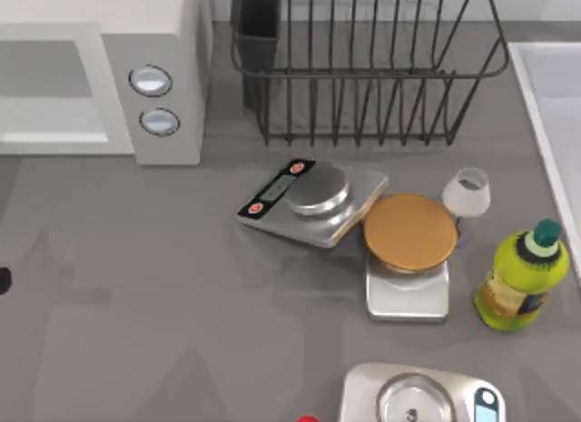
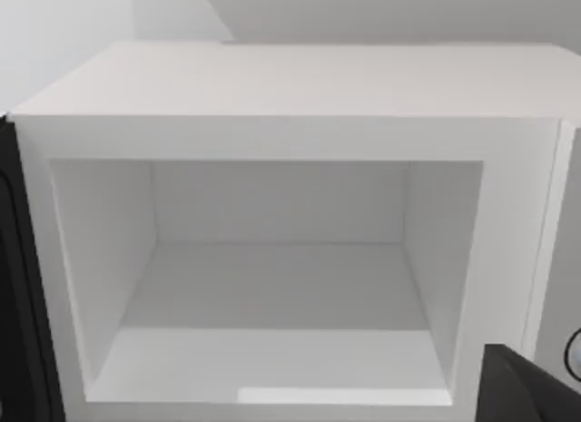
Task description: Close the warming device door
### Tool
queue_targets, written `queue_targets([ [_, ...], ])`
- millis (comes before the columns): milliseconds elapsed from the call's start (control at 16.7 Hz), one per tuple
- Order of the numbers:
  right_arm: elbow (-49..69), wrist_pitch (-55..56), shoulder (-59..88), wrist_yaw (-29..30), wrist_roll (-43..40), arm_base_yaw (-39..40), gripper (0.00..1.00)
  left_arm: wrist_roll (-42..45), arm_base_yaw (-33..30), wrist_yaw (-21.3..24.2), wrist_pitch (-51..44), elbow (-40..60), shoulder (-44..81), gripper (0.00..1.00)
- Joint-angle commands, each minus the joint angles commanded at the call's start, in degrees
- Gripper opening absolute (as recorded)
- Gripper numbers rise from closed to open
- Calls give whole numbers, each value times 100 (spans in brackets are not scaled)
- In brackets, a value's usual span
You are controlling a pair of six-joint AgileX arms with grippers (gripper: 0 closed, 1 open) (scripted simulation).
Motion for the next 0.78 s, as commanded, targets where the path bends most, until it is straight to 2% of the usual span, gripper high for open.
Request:
queue_targets([
  [360,0,0,0,0,0,0,100,15,542,547,1238,-296,877,0],
  [660,0,0,0,0,0,0,100,18,526,537,1284,-291,917,0],
  [780,0,0,0,0,0,0,100,22,320,331,1505,-279,1140,0],
])
